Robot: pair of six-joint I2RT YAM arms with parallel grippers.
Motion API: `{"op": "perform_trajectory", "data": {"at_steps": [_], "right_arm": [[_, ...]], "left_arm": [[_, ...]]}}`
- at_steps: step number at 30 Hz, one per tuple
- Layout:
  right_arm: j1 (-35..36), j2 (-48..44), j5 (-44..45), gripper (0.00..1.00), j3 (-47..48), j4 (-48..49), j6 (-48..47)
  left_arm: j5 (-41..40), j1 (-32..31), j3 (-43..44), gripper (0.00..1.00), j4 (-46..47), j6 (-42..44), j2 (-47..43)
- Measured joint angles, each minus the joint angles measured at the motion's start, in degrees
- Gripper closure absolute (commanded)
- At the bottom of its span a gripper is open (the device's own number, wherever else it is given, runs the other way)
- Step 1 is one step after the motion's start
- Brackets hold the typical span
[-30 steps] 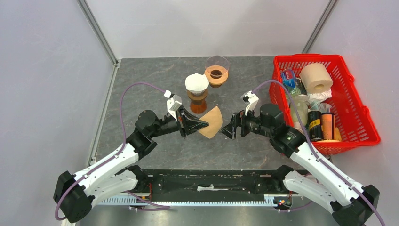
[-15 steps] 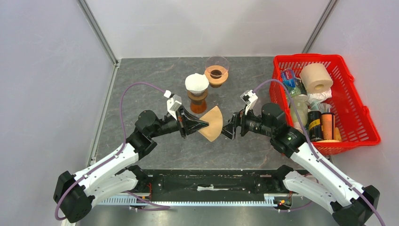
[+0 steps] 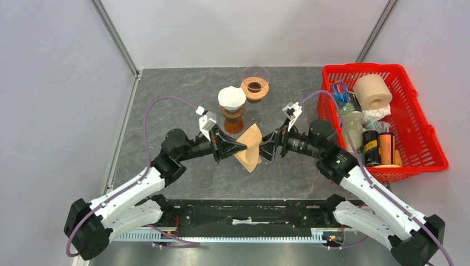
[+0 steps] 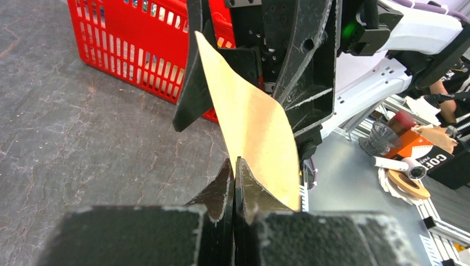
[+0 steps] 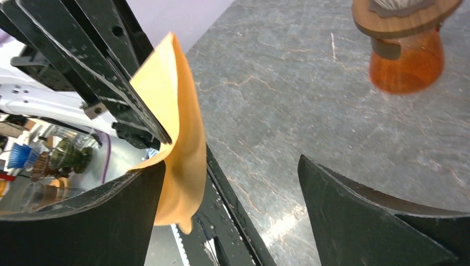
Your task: Place the coffee filter in the dripper
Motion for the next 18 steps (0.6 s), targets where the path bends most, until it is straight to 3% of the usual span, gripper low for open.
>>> {"op": "perform_trajectory", "data": {"at_steps": [6, 18], "right_arm": [[0.00, 3.41, -2.80, 0.11, -0.31, 6.80, 3.80], [0.00, 5.01, -4.74, 0.40, -1.62, 10.99, 7.98]], "left_arm": [[0.96, 0.00, 0.00, 0.98, 0.90, -0.02, 0.28], [0.81, 0.02, -2.29, 0.98, 3.72, -0.39, -1.14]]}}
